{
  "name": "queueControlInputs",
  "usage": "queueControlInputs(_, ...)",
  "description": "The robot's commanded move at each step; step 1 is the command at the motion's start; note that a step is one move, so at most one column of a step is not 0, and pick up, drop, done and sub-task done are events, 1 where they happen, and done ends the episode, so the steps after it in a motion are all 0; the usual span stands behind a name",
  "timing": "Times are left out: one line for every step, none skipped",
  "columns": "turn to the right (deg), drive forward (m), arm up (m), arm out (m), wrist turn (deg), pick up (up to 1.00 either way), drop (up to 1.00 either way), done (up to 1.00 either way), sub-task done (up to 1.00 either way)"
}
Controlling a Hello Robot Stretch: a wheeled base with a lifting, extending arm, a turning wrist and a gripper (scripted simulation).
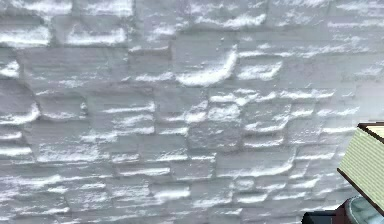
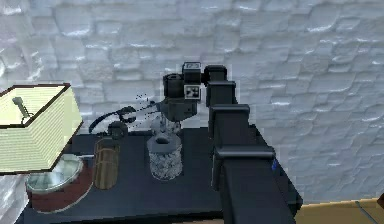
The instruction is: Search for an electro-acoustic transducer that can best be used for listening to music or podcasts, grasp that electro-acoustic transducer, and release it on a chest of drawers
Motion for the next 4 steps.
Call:
queueControlInputs(0.0, 0.00, 0.00, 0.00, 33.0, 0.00, 0.00, 0.00, 0.00)
queueControlInputs(0.0, 0.00, -0.26, 0.00, 0.0, 0.00, 0.00, 0.00, 0.00)
queueControlInputs(0.0, 0.00, 0.00, 0.00, 0.0, 0.00, 1.00, 0.00, 0.00)
queueControlInputs(0.0, 0.00, 0.00, -0.10, 0.0, 0.00, 0.00, 0.00, 0.00)
